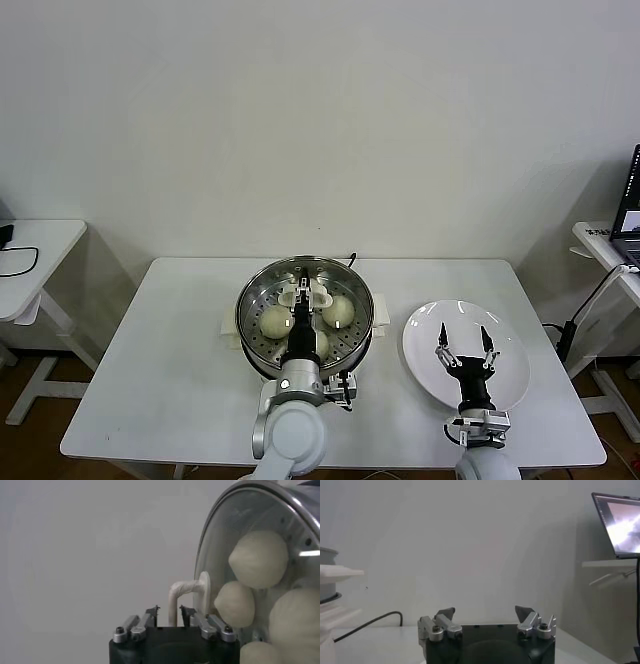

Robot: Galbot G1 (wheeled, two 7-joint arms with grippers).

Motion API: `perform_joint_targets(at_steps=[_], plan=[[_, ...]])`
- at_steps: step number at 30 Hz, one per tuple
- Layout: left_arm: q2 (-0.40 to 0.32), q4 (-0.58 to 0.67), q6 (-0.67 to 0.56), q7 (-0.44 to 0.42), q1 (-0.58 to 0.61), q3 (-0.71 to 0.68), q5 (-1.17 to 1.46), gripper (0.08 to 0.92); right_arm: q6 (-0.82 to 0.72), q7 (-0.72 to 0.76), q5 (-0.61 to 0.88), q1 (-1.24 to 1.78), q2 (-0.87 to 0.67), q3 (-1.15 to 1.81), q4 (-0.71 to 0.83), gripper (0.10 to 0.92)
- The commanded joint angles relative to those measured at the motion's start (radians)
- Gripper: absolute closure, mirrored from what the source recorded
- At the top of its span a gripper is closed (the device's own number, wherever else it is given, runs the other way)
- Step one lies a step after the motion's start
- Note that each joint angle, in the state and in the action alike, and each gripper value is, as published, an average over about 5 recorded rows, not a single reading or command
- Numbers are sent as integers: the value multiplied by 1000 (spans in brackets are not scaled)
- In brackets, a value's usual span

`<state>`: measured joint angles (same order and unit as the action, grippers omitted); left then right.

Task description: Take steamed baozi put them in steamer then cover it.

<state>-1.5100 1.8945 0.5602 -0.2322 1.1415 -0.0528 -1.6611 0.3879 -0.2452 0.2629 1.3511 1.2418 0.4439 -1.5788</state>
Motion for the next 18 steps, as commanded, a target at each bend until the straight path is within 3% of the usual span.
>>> perform_joint_targets(at_steps=[1, 13, 18], plan=[[36, 113, 4, -10, 60, -11, 53, 430, -3, -2, -2, -6, 0, -4, -5, 203], [111, 309, 5, 2, 152, -6, 199, 213, -5, -3, -8, -3, 4, -4, -13, 203], [139, 389, -2, 80, 139, 56, 462, 178, -3, 0, -7, -3, 2, -3, -9, 203]])
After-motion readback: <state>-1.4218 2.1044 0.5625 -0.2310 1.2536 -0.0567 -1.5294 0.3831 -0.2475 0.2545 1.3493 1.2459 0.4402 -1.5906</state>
